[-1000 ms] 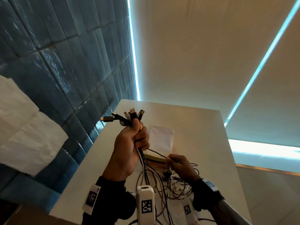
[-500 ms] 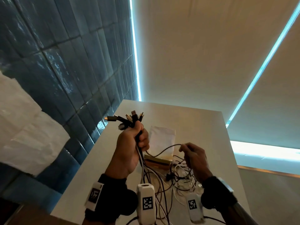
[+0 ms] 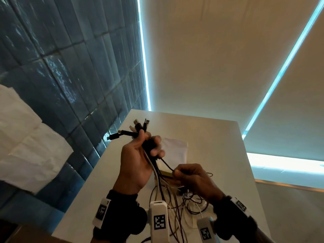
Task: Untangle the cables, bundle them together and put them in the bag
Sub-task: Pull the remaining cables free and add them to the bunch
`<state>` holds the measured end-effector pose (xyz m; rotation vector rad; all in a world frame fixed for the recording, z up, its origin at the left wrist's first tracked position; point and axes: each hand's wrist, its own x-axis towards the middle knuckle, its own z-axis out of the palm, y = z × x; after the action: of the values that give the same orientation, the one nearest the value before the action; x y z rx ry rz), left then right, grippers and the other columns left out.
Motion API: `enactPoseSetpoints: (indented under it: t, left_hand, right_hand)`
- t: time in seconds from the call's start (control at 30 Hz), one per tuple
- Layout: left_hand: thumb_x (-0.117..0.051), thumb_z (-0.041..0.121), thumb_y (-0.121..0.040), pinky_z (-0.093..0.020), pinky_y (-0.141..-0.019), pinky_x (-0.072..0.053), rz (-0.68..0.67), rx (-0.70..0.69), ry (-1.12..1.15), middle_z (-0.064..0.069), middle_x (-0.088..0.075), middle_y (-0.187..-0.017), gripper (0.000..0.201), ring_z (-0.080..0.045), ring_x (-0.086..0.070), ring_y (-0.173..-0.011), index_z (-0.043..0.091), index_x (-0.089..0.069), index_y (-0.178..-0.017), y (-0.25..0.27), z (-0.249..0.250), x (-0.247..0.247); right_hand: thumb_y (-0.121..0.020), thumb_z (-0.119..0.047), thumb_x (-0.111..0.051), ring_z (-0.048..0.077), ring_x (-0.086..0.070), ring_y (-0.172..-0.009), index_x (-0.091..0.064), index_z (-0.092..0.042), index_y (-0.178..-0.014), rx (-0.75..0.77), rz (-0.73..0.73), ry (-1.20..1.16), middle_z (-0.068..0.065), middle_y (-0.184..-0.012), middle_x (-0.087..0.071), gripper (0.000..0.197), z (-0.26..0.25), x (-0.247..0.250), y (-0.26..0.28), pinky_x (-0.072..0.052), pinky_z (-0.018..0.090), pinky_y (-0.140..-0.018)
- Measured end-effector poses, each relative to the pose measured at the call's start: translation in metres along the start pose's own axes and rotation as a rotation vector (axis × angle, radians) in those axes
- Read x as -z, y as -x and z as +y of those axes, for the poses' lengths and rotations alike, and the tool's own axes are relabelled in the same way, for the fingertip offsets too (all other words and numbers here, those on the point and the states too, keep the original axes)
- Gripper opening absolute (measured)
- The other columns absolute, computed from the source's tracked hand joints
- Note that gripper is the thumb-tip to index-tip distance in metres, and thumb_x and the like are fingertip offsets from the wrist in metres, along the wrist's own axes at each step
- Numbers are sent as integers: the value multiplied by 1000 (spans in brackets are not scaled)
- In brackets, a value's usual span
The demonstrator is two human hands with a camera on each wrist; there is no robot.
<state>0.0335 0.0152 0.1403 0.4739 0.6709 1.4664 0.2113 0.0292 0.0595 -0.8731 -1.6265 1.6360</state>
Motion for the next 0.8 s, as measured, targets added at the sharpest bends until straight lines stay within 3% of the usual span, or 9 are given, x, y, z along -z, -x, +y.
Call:
enactPoseSetpoints:
  t: [0.13,0.23,0.43,0.53,0.7,0.8]
  left_hand:
    - [-34,28,-100,-25,-48,-25,-51,-9,-38,4,-33,-59,30,-8,-22,-45,17,-40,-72,1,-7,2]
    - [-35,28,-99,-26,-49,-18,-76,-16,-74,6,-28,-57,30,-8,-17,-45,17,-38,-71,0,-6,3]
    - [-42,30,-92,-28,-49,-14,-55,-38,-135,5,-26,-56,25,-8,-17,-44,16,-42,-72,7,-4,2]
    - [-42,29,-92,-28,-50,-13,-55,-44,-146,5,-26,-56,25,-8,-18,-44,16,-41,-71,8,-1,1]
    - [-43,29,-92,-27,-48,-13,-44,-55,-162,5,-26,-55,26,-7,-19,-43,15,-41,-71,10,1,2]
    - [-39,27,-97,-26,-47,-15,-15,-57,-201,5,-26,-55,30,-7,-18,-42,15,-41,-70,10,1,3]
  right_hand:
    - [-95,-14,-53,11,-57,-71,-67,-14,-76,-37,30,17,-3,-72,-63,24,27,5,-7,-45,24,-69]
    - [-92,-22,-54,14,-51,-68,-64,-18,-71,-40,68,77,1,-70,-57,24,40,9,-15,-41,27,-67]
    - [-98,-10,-52,1,-42,-50,-61,-11,-71,-102,110,124,-11,-56,-50,28,65,13,-17,-34,13,-51]
    - [-97,-8,-52,0,-38,-42,-60,-8,-70,-160,152,92,-13,-47,-46,28,75,13,-15,-32,13,-41]
    - [-97,-13,-54,5,-38,-47,-61,-10,-70,-201,215,154,-7,-54,-47,28,92,16,-15,-32,18,-47]
    - [-96,-11,-54,3,-41,-46,-59,-11,-66,-245,282,226,-6,-54,-47,30,96,20,-16,-36,15,-47]
